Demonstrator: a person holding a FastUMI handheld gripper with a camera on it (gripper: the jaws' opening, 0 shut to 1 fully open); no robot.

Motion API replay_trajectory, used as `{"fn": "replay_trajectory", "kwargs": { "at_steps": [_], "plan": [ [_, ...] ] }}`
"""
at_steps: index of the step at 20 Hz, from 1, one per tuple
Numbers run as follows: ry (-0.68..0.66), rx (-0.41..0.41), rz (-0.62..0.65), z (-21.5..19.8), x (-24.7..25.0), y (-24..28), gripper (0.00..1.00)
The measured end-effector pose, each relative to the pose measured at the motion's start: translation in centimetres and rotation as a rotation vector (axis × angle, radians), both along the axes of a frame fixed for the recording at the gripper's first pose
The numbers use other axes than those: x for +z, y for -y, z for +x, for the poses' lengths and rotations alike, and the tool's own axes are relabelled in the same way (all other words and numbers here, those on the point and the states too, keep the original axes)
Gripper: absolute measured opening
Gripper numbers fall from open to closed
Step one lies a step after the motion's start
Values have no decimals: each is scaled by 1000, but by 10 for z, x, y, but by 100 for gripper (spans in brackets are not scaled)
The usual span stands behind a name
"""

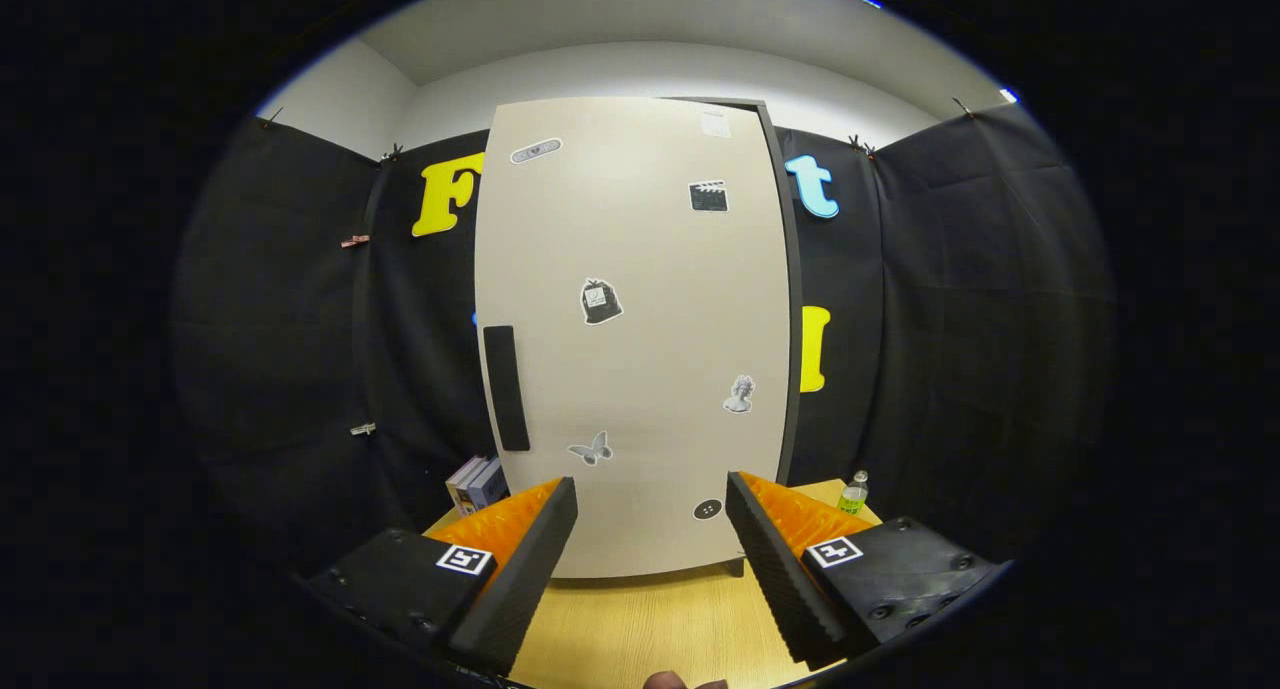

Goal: Open the shoe cabinet door, grab the shoes and put them into the shoe cabinet, then close the shoe cabinet door.

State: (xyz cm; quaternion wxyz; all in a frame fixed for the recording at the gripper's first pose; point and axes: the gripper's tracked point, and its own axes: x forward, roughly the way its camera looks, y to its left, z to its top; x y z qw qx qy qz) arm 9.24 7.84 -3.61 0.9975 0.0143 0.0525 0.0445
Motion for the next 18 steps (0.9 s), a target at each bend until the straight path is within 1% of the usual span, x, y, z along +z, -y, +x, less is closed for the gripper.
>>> {"fn": "replay_trajectory", "kwargs": {
  "at_steps": [18],
  "plan": [
    [-3, 4, -4, -1, 0, 0, 98]
  ]
}}
